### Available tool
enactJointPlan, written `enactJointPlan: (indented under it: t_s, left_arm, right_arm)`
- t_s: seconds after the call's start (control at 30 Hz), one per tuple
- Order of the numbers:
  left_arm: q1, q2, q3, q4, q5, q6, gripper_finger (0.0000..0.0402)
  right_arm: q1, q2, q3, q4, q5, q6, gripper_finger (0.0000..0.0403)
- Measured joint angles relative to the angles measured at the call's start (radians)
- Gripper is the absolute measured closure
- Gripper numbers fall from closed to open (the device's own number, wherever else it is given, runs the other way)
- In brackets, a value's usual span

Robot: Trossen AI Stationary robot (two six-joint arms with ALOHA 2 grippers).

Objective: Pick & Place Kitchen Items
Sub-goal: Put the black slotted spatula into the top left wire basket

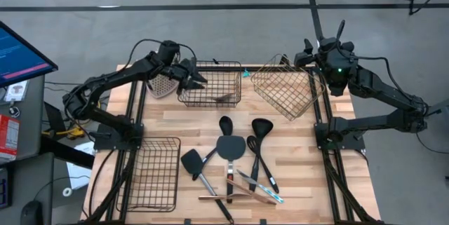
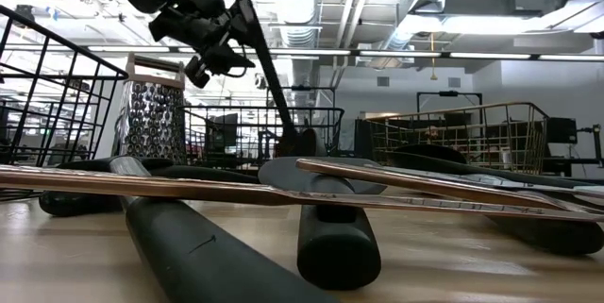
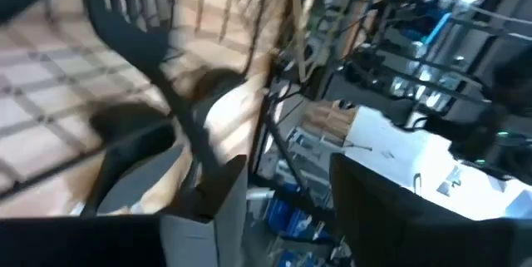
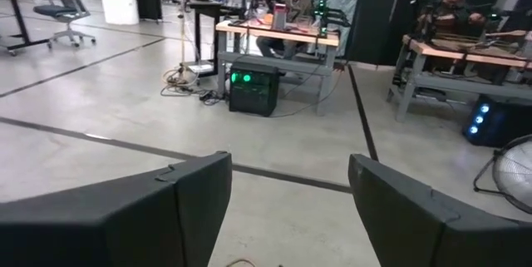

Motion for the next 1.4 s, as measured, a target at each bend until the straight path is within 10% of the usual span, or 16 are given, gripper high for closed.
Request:
enactJointPlan:
  t_s: [0.27, 0.43, 0.63, 1.0, 1.4]
  left_arm:
    - [0.105, -0.018, 0.000, 0.192, 0.060, -0.004, 0.0210]
    - [0.149, -0.097, 0.000, 0.262, 0.231, 0.040, 0.0224]
    - [-0.009, -0.315, 0.001, 0.279, 0.278, 0.303, 0.0257]
    - [-0.594, -0.500, 0.002, 0.170, -0.564, 1.346, 0.0267]
    - [-0.699, -0.239, 0.001, -0.007, -0.686, 1.571, 0.0148]
  right_arm:
    - [0.000, 0.011, 0.000, 0.000, -0.081, -0.013, 0.0163]
    - [0.000, 0.019, 0.000, -0.041, -0.355, -0.127, 0.0163]
    - [0.001, 0.039, -0.001, -0.107, -0.508, -0.123, 0.0163]
    - [0.000, 0.093, -0.001, -0.127, -0.541, -0.110, 0.0163]
    - [-0.001, 0.111, 0.000, -0.131, -0.563, -0.087, 0.0163]
